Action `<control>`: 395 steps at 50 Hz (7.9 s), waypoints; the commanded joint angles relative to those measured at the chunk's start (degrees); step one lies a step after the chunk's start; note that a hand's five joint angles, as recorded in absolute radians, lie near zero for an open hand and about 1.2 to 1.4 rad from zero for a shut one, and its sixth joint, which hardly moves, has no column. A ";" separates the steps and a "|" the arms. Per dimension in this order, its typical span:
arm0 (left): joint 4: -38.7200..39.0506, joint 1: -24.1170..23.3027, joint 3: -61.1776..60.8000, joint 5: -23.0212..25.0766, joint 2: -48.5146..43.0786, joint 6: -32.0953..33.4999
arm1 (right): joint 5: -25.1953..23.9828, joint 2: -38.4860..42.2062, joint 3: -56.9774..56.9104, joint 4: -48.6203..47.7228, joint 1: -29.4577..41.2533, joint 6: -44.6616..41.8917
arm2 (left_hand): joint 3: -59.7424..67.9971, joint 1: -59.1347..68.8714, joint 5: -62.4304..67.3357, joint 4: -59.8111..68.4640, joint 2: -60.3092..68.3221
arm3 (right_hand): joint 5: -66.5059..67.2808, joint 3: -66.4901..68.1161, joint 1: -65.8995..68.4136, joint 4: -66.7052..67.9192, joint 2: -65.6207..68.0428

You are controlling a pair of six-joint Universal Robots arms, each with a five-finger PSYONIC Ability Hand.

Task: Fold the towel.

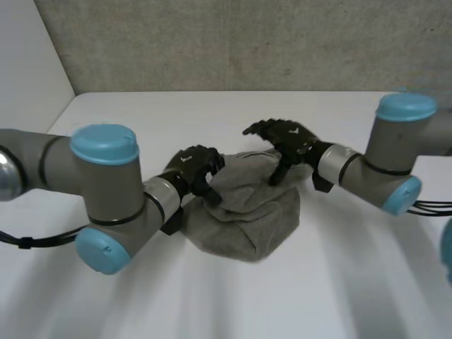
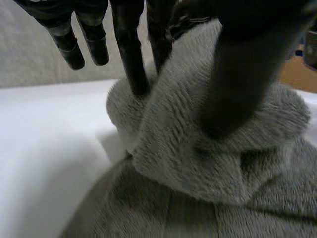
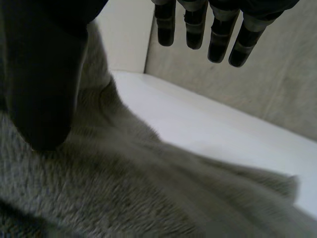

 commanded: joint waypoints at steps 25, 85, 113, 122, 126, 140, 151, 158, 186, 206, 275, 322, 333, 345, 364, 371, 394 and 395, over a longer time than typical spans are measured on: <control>-0.52 4.31 -8.19 -1.59 22.95 0.85 | 5.25 -31.48 18.46 -9.91 -9.29 -2.19 | -2.52 12.04 12.53 -3.00 11.53 | 65.52 -0.37 65.51 -0.37 65.00; -8.42 6.59 23.78 19.24 -13.15 22.73 | 4.99 -26.03 36.39 1.17 -9.20 0.46 | -2.52 -17.07 -16.58 -3.00 -17.58 | -4.48 -0.37 -4.49 -0.37 -5.00; -15.72 8.62 20.55 19.42 -11.32 31.70 | 4.55 -27.61 40.26 2.93 -10.08 -10.19 | -2.52 22.80 23.29 -3.00 22.29 | -4.48 -0.37 -4.49 -0.37 -5.00; -15.46 7.74 0.01 19.33 3.60 38.99 | 4.28 -28.05 38.07 9.68 -10.08 -16.42 | -2.52 21.45 21.95 -3.00 20.95 | -4.48 -0.37 -4.49 -0.37 -5.00; -15.55 7.30 -4.85 19.24 6.43 39.52 | 3.84 -28.05 35.86 13.21 -9.82 -17.84 | -2.52 21.45 21.95 -3.00 20.95 | -4.48 -0.37 -4.49 -0.37 -5.00; -15.55 4.40 -18.03 16.26 18.21 38.99 | 1.65 -20.67 21.98 18.92 -4.99 -18.10 | -2.52 21.29 21.78 -3.00 20.78 | -4.48 -0.37 -4.49 -0.37 -5.00; -15.64 2.38 -21.19 14.67 25.05 38.99 | 5.34 -9.07 11.25 18.92 0.20 -19.15 | -2.52 20.78 21.27 -3.00 20.27 | -4.48 -0.37 -4.49 -0.37 -5.00; -15.46 3.17 -22.16 14.32 29.28 38.91 | 9.12 -7.83 10.72 22.86 0.90 -26.78 | -2.52 20.95 21.44 -3.00 20.44 | 29.18 -0.37 29.17 -0.37 28.66; -9.58 5.54 -25.94 9.22 27.62 33.64 | 1.84 -36.92 37.61 24.38 -9.81 -34.97 | -2.52 31.38 31.87 -3.00 30.87 | 53.37 -0.37 53.36 -0.37 52.85; 2.90 1.85 -23.22 8.79 21.12 28.27 | -4.33 -44.93 43.25 16.11 -19.05 -32.07 | -2.52 -6.28 -5.79 -3.00 -6.79 | 65.52 -0.37 65.51 -0.37 65.00; 3.17 -10.01 -26.11 -7.21 17.33 13.24 | -6.18 -37.98 41.75 1.26 -25.90 -9.75 | -2.52 -10.17 -9.68 -3.00 -10.68 | 65.52 -0.37 65.51 -0.37 65.00; 11.35 -11.33 -9.24 -13.54 -0.60 14.03 | -6.88 -38.51 44.21 1.34 -26.08 -11.33 | -2.52 -2.43 -1.94 -3.00 -2.94 | 65.52 -0.37 65.51 -0.37 65.00; 14.60 -8.34 -10.39 -13.19 0.01 15.79 | -6.88 -42.29 43.95 1.87 -26.61 -11.16 | -2.52 32.03 32.52 -3.00 31.52 | 65.52 -0.37 65.51 -0.37 65.00; 7.57 -0.61 -17.42 -5.89 21.02 25.28 | -12.06 -46.24 41.75 14.53 -25.82 -26.89 | -2.52 32.03 32.52 -3.00 31.52 | 65.52 -0.37 65.51 -0.37 65.00; 4.67 7.30 17.56 3.07 12.93 37.24 | 14.83 -23.74 -10.63 12.16 -4.72 -37.61 | -2.52 32.03 32.52 -3.00 31.52 | 65.52 -0.37 65.51 -0.37 65.00; 22.04 6.77 19.33 1.23 23.98 37.59 | 14.93 -40.67 -1.70 -10.50 -6.56 -11.19 | -2.52 32.03 32.52 -3.00 31.52 | 65.52 -0.37 65.51 -0.37 65.00; 24.88 8.36 -29.11 12.74 22.78 45.15 | -1.43 -45.45 49.14 -12.72 -11.75 -28.38 | -2.52 32.03 32.52 -3.00 31.52 | 65.52 -0.37 65.51 -0.37 65.00; 25.32 7.48 -30.50 12.74 19.12 45.49 | -1.52 -43.80 51.83 -13.33 -11.58 -30.38 | -2.52 32.03 32.52 -3.00 31.52 | 65.52 -0.37 65.51 -0.37 65.00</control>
